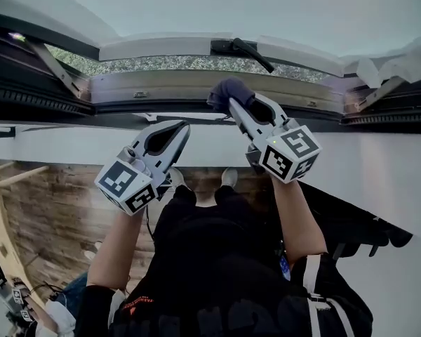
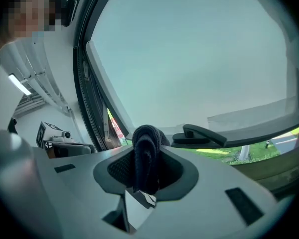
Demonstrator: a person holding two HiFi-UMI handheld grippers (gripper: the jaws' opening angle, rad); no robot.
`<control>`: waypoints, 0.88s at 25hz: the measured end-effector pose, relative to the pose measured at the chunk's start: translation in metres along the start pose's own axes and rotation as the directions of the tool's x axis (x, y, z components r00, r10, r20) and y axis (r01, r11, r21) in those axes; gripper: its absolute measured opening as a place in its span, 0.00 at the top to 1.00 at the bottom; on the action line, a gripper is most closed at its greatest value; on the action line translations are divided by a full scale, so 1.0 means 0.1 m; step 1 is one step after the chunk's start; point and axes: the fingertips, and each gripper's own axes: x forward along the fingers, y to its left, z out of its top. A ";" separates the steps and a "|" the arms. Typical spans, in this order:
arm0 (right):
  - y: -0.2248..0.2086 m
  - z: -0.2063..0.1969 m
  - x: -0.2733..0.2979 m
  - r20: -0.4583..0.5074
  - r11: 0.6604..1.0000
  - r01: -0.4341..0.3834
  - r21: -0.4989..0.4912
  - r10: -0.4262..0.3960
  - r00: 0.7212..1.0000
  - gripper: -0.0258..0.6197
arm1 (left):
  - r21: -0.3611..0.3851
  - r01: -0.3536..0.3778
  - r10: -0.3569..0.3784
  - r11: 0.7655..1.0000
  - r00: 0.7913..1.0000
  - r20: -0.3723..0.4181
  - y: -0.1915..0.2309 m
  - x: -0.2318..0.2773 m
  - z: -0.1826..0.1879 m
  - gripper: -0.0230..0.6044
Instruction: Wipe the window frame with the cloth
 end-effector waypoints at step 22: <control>-0.63 0.24 -1.15 0.105 0.988 0.153 0.026 -0.155 0.982 0.81 | 0.099 0.120 -0.120 0.988 0.993 -0.013 -0.71 0.70 0.29 0.93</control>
